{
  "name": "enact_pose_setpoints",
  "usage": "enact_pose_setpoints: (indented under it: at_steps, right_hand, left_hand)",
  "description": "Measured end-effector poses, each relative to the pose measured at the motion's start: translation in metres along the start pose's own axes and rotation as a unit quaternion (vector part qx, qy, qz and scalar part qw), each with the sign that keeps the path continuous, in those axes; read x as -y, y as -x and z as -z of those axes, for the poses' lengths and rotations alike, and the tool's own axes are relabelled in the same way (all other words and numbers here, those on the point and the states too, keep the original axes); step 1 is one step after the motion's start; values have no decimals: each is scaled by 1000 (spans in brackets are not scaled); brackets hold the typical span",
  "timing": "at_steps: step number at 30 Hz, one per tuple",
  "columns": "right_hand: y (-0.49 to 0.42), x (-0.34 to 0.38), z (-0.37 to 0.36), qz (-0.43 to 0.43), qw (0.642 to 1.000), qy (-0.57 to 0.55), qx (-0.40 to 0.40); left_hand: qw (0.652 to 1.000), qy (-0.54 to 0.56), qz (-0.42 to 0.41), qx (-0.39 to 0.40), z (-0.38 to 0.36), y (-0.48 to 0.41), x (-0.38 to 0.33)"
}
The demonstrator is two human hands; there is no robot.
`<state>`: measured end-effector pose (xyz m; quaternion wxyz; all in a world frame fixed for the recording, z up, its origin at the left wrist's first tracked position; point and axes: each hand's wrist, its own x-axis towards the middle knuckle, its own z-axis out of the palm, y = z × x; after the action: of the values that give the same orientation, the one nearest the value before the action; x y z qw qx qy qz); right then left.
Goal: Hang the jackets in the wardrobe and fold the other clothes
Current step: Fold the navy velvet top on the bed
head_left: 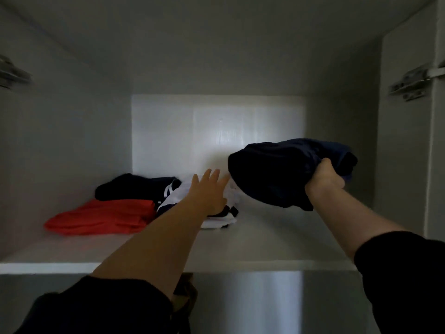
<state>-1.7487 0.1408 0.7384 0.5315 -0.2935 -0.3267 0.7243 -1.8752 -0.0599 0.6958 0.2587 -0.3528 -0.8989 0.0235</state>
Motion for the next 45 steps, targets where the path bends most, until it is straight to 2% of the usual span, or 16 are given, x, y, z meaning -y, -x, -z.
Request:
enact_pose_setpoints:
  at_steps: [3,6,9,11,14,17,22,25,28,30,33,39,43,45]
  right_hand:
    - [-37,-35,-33,6,998,64,-2]
    - [-61,-91,-49,-26,982,181,42]
    - [-72,-116,-67,-77,968,240,-3]
    - [-78,-122,-77,-91,963,255,2]
    - [-85,-136,-83,-117,960,233,104]
    - [-90,-145,-83,-121,943,259,173]
    - [-97,-135,-71,-132,912,312,231]
    - [-92,-128,-59,-144,901,337,234]
    - [-71,-122,-46,-134,901,346,225]
    - [-50,-112,-32,-118,893,370,227]
    - [-17,-86,4,-56,873,426,231]
    - [42,5,132,105,864,453,193]
    - [95,66,241,214,831,492,146]
    - [122,90,294,243,812,513,135]
  left_hand:
    - [999,21,13,29,-31,-52,20]
    - [990,83,-5,111,-69,-82,26]
    - [975,143,-12,172,-96,-101,27]
    - [971,140,-12,191,-99,-108,26]
    - [977,127,-7,172,-102,-110,22]
    - [976,146,16,163,-101,-112,19]
    - [953,249,68,158,-102,-112,18]
    - [934,316,72,151,-96,-106,14]
    - [974,185,0,134,-86,-82,5]
    - [987,124,-36,101,-80,-62,-4]
    - [989,123,-33,73,-67,-25,-22]
    - [954,230,-92,168,-12,68,-109]
    - [960,240,-116,91,23,146,-192]
    - [945,277,-140,101,35,185,-239]
